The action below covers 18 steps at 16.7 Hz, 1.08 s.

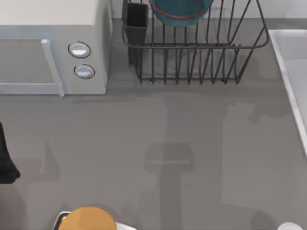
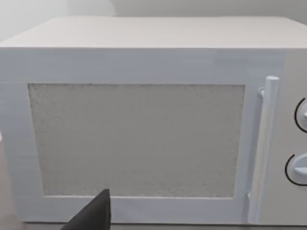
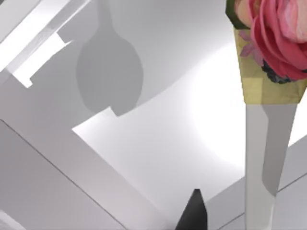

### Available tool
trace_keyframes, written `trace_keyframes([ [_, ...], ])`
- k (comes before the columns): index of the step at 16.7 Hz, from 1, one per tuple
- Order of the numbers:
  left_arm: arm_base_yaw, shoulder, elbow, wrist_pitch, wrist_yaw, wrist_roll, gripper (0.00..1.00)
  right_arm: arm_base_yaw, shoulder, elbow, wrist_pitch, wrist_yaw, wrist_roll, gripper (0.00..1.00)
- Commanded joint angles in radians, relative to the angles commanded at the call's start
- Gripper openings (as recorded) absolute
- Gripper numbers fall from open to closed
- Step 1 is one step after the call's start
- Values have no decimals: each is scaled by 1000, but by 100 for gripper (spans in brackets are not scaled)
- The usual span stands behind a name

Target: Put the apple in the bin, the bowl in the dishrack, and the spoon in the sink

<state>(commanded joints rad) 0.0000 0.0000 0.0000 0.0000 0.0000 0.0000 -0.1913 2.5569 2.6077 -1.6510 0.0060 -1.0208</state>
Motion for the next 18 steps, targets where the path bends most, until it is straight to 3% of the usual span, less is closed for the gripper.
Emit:
trace_keyframes([
  [5,0,0,0,0,0,0,100,46,173,263,-56,6,67,0],
  [13,0,0,0,0,0,0,100,49,208,309,-67,7,77,0],
  [18,0,0,0,0,0,0,100,53,352,526,-141,9,68,0],
])
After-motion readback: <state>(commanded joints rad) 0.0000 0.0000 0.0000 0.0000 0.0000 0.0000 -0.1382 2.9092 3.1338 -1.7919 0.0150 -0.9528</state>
